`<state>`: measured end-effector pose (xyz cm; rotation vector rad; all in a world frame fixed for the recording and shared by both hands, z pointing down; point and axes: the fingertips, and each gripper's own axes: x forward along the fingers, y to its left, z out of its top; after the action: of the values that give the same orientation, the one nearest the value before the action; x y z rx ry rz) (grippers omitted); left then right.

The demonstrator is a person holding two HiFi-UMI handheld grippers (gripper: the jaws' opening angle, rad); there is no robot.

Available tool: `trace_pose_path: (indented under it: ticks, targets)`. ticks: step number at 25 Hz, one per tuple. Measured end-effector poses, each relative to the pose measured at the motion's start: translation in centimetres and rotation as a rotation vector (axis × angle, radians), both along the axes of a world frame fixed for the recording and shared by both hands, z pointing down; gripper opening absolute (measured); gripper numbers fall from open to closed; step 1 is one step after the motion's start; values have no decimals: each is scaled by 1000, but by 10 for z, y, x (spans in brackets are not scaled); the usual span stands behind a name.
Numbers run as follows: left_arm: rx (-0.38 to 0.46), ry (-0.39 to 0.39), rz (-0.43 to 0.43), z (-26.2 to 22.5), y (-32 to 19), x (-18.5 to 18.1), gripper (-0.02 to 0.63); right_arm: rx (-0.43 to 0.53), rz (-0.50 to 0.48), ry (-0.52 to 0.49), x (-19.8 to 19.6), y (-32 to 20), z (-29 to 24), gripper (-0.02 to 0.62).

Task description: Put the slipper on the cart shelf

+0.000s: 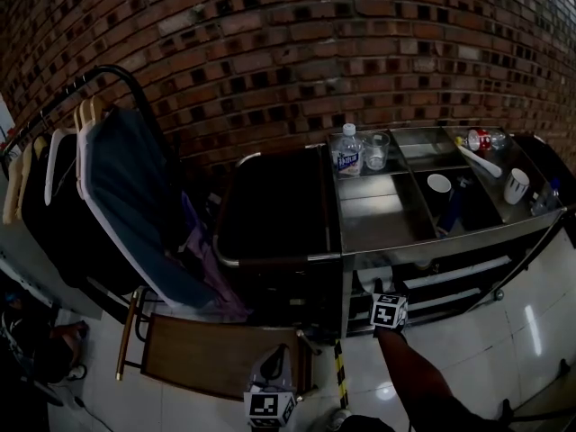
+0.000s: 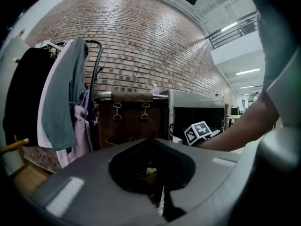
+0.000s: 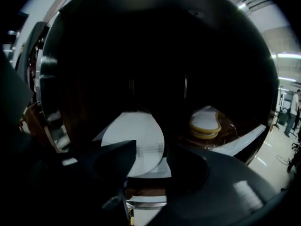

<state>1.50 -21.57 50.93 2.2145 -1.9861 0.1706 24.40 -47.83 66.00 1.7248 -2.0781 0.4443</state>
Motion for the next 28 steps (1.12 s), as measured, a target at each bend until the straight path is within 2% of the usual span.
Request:
trace_pose_path:
  ticks: [3,5,9,10,11,12,14,17,21,28]
  targets:
    - [-2,14,2,2,4,3,15,35,11,-7,0,-2,-13,195]
    - [9,26,3,-4,3,5,15,116,-11,-37,-3,8,-37,201]
    - [33,29,13,-17,-1,9,15,261,-165,-90,-17,68,-91,190]
    - [40,29,18,-19,-1,10,15,284,-215,-109,-21,89,-103,141]
    - [46,27,26,-21,-1,12,15,304,-265,-124,-25,111,-114,49]
    - [51,26,34,-23,0,14,15,323,-308,-128,-29,133,-125,2]
    - [58,28,46,-28,0,18,15,372,-365,-102,-35,169,-151,2]
    - [85,34,68,-41,-3,25,15,436,-365,-59,-36,197,-181,2]
    - [106,30,120,-51,1,39,15,436,-324,-98,-33,217,-175,2]
    - [117,36,145,-59,6,54,15,484,-363,-86,-42,238,-194,2]
